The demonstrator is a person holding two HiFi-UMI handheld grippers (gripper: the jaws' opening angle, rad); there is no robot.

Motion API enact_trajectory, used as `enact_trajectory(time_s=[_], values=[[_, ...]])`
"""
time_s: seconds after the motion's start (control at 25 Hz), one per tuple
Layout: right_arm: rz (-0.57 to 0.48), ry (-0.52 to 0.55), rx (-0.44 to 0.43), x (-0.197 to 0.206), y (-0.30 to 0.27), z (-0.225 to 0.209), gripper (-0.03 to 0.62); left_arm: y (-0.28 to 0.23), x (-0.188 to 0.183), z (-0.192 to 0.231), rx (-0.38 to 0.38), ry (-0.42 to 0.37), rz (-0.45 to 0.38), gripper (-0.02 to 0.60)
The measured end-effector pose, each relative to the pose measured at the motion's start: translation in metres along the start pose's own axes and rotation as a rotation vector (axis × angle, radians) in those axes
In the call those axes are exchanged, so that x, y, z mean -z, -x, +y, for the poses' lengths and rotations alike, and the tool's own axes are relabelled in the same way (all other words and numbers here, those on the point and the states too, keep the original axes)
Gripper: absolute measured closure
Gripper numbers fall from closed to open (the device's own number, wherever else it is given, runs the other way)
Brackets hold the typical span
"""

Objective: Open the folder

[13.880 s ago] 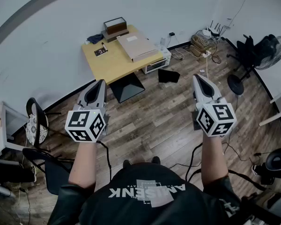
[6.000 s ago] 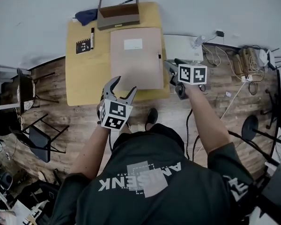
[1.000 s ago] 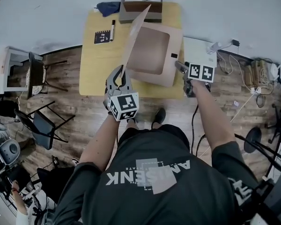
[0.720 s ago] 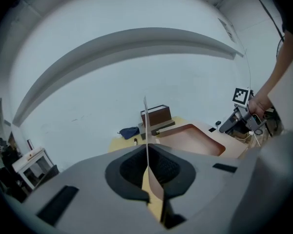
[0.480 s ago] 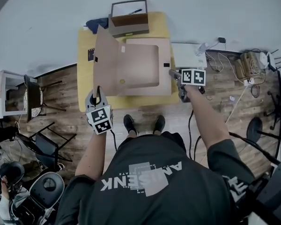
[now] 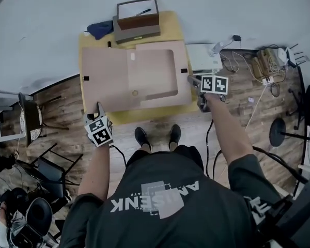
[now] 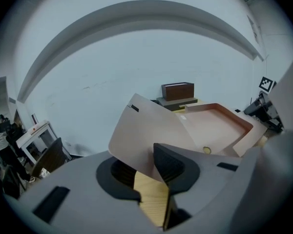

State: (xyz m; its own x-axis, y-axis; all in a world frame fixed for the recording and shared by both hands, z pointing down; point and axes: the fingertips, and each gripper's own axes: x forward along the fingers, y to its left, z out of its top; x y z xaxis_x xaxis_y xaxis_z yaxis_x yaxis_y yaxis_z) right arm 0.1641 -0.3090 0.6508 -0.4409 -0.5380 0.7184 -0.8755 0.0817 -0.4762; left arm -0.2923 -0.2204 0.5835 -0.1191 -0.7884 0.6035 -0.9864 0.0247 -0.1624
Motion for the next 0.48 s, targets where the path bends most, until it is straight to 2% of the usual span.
enact_trajectory(time_s=[0.28,0.48], values=[[-0.010,-0.014,0.059,0.005,0.002,0.002,0.342,-0.031,0.032,0.021,-0.001,0.016,0.077,0.478],[-0.022,-0.026,0.084,0.007,0.006,0.002,0.342,-0.049,0.041,0.027,0.001,0.015,0.105,0.449]])
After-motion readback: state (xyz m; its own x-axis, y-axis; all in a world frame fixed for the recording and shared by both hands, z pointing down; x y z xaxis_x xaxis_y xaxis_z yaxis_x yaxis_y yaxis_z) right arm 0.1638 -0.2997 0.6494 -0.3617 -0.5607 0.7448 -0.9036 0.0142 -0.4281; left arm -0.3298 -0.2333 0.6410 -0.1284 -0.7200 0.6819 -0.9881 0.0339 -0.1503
